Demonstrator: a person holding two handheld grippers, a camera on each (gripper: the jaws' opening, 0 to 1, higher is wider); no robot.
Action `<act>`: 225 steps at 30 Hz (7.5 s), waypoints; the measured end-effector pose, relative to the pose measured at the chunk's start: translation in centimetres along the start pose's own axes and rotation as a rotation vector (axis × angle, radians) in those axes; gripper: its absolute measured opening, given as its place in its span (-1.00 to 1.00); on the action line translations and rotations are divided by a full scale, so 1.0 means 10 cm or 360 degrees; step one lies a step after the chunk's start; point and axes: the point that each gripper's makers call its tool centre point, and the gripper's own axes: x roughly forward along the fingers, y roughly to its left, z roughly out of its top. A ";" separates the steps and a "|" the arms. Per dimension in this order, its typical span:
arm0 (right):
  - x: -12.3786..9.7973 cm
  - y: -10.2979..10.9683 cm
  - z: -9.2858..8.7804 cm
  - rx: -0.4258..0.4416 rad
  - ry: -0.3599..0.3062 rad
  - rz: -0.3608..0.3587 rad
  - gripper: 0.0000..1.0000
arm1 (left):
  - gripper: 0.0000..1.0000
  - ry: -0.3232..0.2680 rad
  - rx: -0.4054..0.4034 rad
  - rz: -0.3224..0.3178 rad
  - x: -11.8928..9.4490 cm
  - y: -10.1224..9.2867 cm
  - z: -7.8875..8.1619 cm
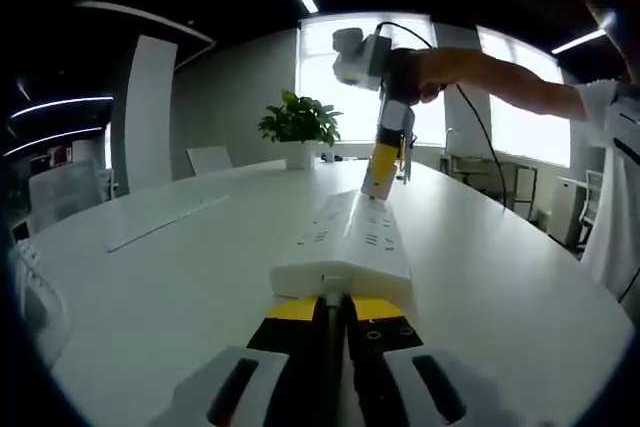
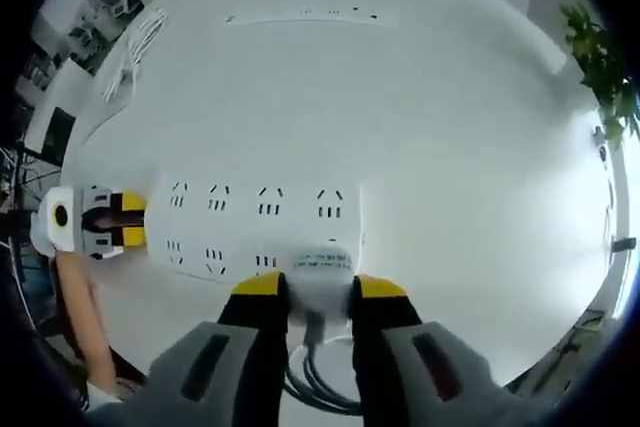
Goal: Straighten the power strip on the desk, plug the charger into it
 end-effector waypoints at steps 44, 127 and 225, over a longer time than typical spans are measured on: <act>-0.39 0.04 0.11 -0.0116 -0.0361 0.0278 -0.31 | -0.72 -0.0002 -0.0002 0.0019 0.01 -0.02 0.01; -1.78 0.25 0.08 -0.0681 -0.1780 0.0643 -0.29 | 0.57 -0.0048 -0.0096 0.0266 -0.76 -0.40 0.78; -0.66 -0.51 -0.53 -0.0458 -0.1735 0.0741 -0.29 | 0.67 -0.0053 -0.0223 0.0497 -0.74 -0.60 0.33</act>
